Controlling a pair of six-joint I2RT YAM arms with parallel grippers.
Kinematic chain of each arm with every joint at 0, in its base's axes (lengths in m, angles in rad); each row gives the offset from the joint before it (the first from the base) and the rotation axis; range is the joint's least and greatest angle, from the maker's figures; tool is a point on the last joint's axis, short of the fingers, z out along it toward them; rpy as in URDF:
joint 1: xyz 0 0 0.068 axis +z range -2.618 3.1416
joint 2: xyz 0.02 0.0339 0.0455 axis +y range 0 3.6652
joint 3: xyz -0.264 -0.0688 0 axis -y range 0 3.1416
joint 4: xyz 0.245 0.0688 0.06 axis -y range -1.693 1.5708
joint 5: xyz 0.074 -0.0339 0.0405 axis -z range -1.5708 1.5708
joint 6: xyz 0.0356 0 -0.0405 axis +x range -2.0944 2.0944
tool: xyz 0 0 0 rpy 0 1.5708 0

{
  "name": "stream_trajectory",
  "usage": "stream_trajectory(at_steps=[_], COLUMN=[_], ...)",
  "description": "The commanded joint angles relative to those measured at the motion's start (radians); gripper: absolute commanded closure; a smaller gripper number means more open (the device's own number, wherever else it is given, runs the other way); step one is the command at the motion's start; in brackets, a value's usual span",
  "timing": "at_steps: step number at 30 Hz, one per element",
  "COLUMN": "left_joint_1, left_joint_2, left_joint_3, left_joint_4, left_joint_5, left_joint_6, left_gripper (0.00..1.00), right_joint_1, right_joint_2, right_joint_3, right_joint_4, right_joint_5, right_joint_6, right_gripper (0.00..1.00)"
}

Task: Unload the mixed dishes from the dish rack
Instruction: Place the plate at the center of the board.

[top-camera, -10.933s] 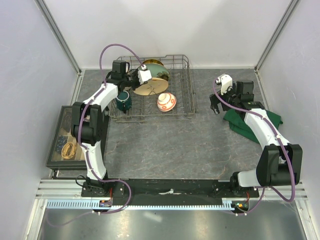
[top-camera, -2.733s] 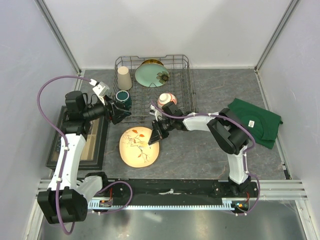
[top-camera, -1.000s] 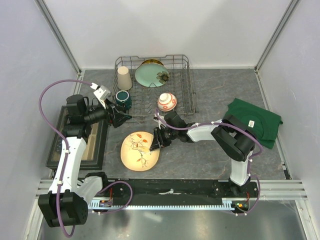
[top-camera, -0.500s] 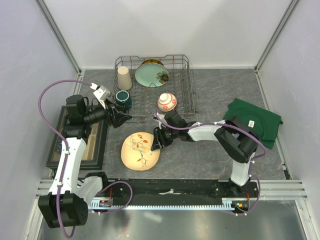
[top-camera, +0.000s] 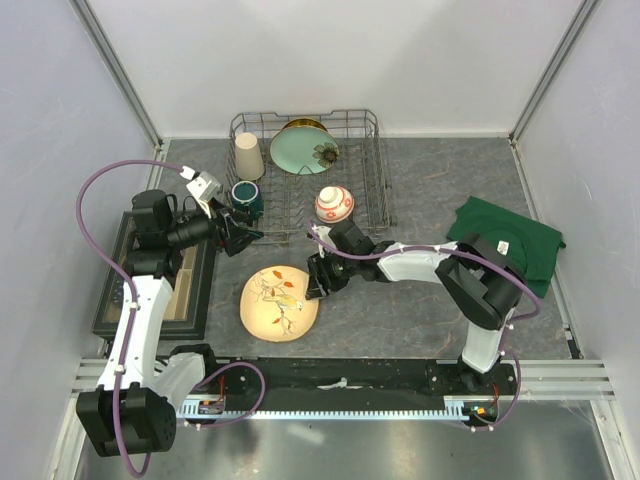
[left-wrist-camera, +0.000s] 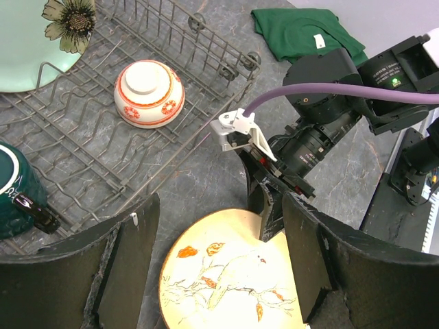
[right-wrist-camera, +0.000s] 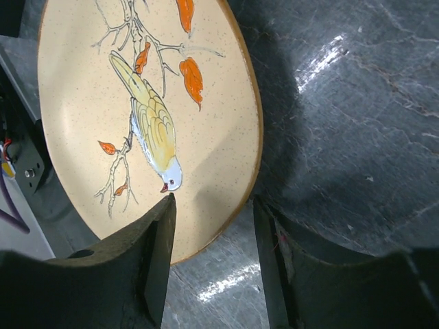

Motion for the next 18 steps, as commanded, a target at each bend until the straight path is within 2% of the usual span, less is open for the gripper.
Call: stream_trajectory(at_steps=[1, 12, 18], left_joint_1=[0.007, 0.007, 0.005], left_joint_2=[-0.016, -0.024, 0.010], left_joint_3=[-0.005, 0.005, 0.026], left_joint_4=[0.022, 0.035, 0.046], left_joint_5=[0.024, 0.026, 0.029], left_joint_6=[0.028, 0.025, 0.039], left_gripper=[0.21, 0.21, 0.20], right_joint_1=[0.007, 0.011, 0.011], right_joint_2=[-0.054, -0.137, -0.190], right_joint_3=[0.021, 0.067, 0.188], right_joint_4=[-0.026, -0.152, -0.259], right_joint_5=[0.050, 0.071, 0.087], right_joint_6=[-0.060, -0.177, -0.302], right_gripper=[0.43, 0.43, 0.44])
